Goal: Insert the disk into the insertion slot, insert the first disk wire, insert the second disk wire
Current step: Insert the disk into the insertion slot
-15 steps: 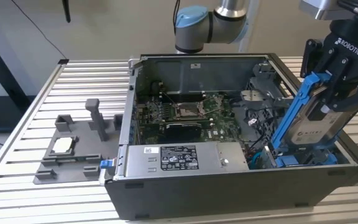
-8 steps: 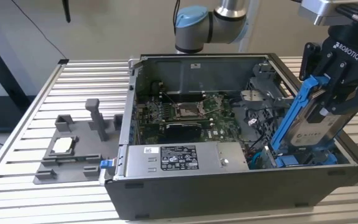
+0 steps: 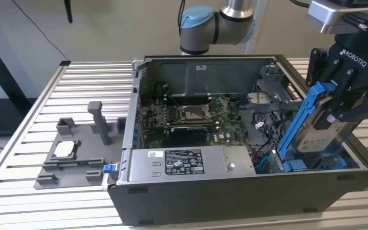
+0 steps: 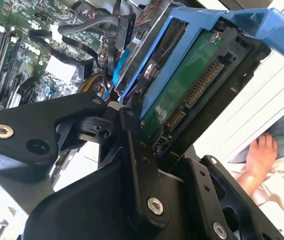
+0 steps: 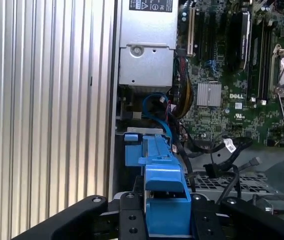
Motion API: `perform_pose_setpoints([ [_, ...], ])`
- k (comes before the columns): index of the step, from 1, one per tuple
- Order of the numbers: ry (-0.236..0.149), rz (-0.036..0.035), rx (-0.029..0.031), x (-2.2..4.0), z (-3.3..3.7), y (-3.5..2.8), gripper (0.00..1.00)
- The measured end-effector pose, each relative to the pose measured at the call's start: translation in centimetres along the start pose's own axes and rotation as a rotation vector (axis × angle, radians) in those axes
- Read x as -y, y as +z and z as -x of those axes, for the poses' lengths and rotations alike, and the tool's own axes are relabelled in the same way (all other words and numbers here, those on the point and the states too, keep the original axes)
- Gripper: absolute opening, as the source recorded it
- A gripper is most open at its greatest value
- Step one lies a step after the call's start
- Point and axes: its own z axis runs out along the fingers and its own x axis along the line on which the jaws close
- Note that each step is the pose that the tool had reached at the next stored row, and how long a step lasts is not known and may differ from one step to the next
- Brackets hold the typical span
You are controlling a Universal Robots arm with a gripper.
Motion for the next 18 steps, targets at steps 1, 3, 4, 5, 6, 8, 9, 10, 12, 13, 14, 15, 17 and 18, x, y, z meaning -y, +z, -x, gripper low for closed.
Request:
perform_pose_setpoints([
  [1, -0.001, 0.0000, -0.0001, 0.01, 0.00, 0.10, 0.33],
  [3, -0.004, 0.0000, -0.0001, 0.04, 0.00, 0.26, 0.33],
  [4, -0.005, 0.0000, -0.0001, 0.06, 0.00, 0.34, 0.33],
  [5, -0.006, 0.0000, -0.0003, 0.07, 0.00, 0.41, 0.33],
  [6, -0.007, -0.0001, -0.0003, 0.09, 0.00, 0.52, 0.33],
  [8, -0.008, 0.0000, -0.0002, 0.12, 0.00, 0.78, 0.33],
  [9, -0.009, -0.0001, -0.0003, 0.14, 0.00, 0.93, 0.33],
  [10, -0.009, -0.0001, -0.0003, 0.15, 0.00, 1.09, 0.33],
  [12, -0.010, -0.0001, -0.0003, 0.18, 0.01, 1.46, 0.33],
  [13, -0.010, -0.0001, -0.0004, 0.19, 0.01, 1.65, 0.33],
  [14, -0.010, -0.0001, -0.0004, 0.20, 0.01, 1.83, 0.33],
  [15, -0.011, -0.0001, -0.0003, 0.21, 0.01, 2.01, 0.33],
  [17, -0.011, -0.0001, -0.0004, 0.22, 0.01, 2.30, 0.33],
  [18, -0.011, -0.0001, -0.0005, 0.22, 0.02, 2.37, 0.33],
])
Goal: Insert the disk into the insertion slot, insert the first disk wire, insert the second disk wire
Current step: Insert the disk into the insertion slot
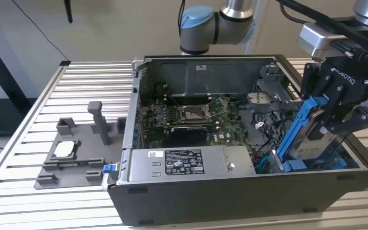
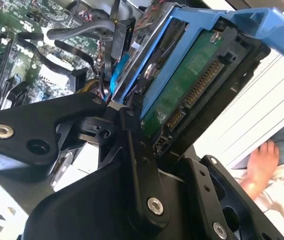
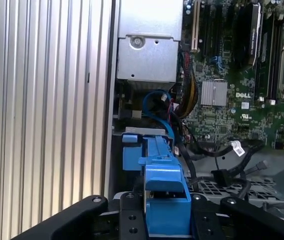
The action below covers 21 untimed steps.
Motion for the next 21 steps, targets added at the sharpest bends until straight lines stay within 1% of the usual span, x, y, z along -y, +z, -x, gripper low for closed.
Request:
perform_pose_setpoints([
  [4, 0.000, 0.0000, 0.0003, 0.02, 0.00, 0.47, 0.33],
  [10, 0.000, -0.0001, 0.0003, 0.05, 0.01, 1.37, 0.33],
  [13, 0.000, -0.0002, 0.0003, 0.06, 0.02, 1.68, 0.33],
  [15, 0.000, -0.0009, 0.0014, 0.06, 0.01, 1.78, 0.33],
  [21, 0.000, -0.0017, 0.0020, 0.06, 0.02, 1.80, 0.33],
])
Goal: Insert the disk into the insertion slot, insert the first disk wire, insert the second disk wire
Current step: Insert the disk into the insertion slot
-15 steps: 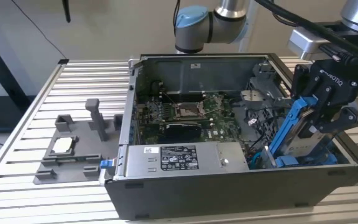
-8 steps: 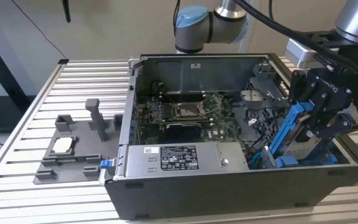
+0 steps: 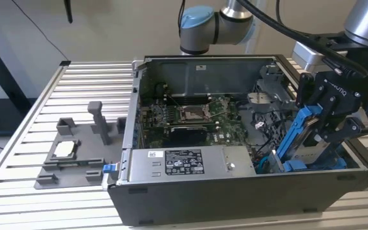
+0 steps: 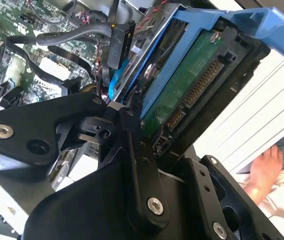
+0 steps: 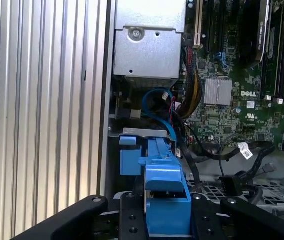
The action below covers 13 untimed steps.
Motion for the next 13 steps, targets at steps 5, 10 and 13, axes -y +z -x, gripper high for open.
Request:
perform_pose_setpoints([
  [5, 0.000, -0.0005, 0.0000, 0.00, 0.00, 0.00, 0.33],
  [10, 0.000, -0.0009, -0.0001, 0.00, 0.00, 0.00, 0.40],
  [13, 0.000, -0.0012, 0.0000, 0.00, 0.00, 0.00, 0.47],
])
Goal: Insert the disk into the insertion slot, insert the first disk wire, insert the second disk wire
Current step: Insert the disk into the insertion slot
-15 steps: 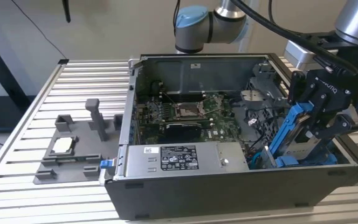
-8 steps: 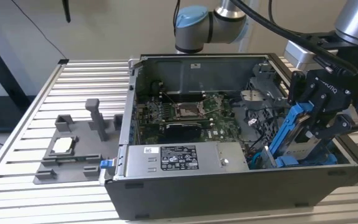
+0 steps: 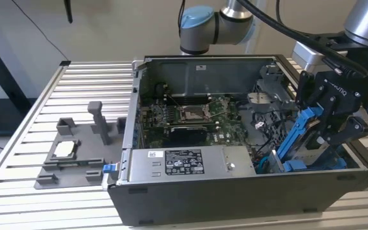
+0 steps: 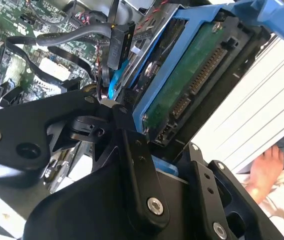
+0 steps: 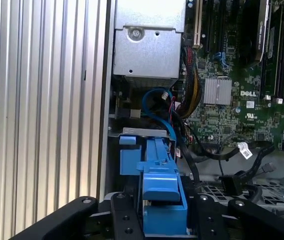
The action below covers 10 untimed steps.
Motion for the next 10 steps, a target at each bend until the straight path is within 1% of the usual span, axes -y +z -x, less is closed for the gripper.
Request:
perform_pose_setpoints([
  [3, 0.000, -0.0003, 0.0000, 0.00, 0.00, 0.00, 0.47],
  [4, 0.000, -0.0004, -0.0001, 0.00, 0.00, 0.00, 0.44],
  [5, 0.000, -0.0005, 0.0000, 0.00, 0.00, 0.00, 0.44],
  [7, 0.000, -0.0006, 0.0000, 0.00, 0.00, 0.00, 0.33],
  [10, 0.000, -0.0009, 0.0000, 0.00, 0.00, 0.00, 0.33],
])
